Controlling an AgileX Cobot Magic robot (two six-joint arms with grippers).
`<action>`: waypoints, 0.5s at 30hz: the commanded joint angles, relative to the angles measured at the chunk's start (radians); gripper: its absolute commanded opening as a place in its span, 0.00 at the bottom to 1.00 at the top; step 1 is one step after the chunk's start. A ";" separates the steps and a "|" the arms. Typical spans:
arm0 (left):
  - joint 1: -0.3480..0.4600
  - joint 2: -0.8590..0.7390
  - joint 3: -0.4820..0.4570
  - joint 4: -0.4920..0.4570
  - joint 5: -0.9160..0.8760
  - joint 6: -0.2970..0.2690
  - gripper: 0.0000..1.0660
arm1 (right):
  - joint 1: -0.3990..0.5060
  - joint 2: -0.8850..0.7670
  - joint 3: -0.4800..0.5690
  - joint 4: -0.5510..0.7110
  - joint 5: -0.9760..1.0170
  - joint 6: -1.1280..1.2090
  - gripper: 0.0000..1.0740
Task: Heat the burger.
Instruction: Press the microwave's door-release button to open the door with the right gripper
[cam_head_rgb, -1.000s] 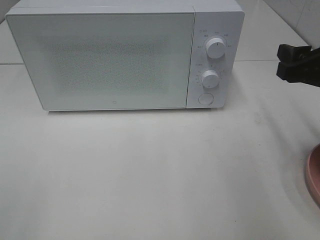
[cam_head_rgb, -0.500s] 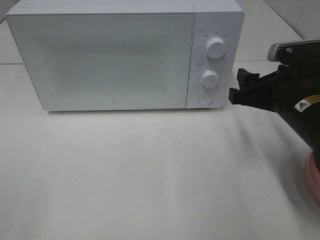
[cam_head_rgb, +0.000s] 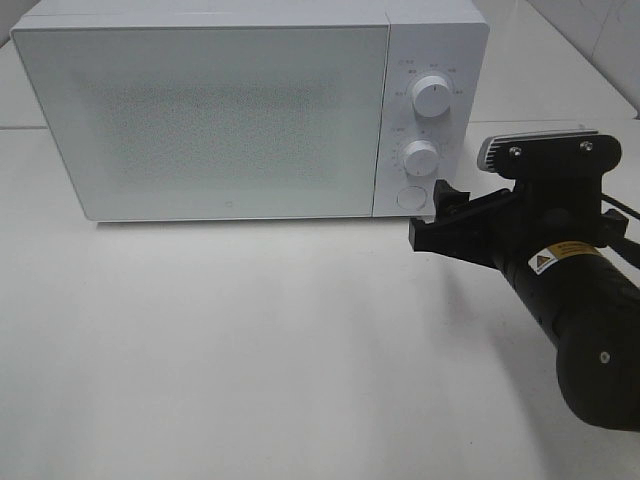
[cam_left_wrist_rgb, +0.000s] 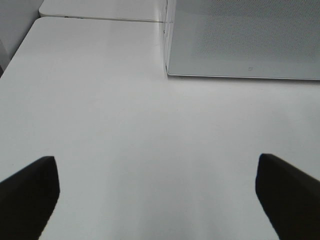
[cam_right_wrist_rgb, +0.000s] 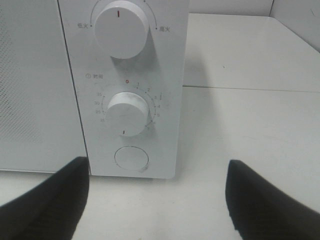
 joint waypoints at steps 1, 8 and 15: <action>-0.002 -0.020 0.002 0.001 -0.014 -0.003 0.94 | 0.028 0.022 -0.034 0.024 -0.019 -0.011 0.70; -0.002 -0.020 0.002 0.001 -0.014 -0.003 0.94 | 0.031 0.056 -0.070 0.025 -0.010 -0.011 0.70; -0.002 -0.020 0.002 0.001 -0.014 -0.003 0.94 | 0.031 0.056 -0.072 0.024 -0.012 -0.002 0.70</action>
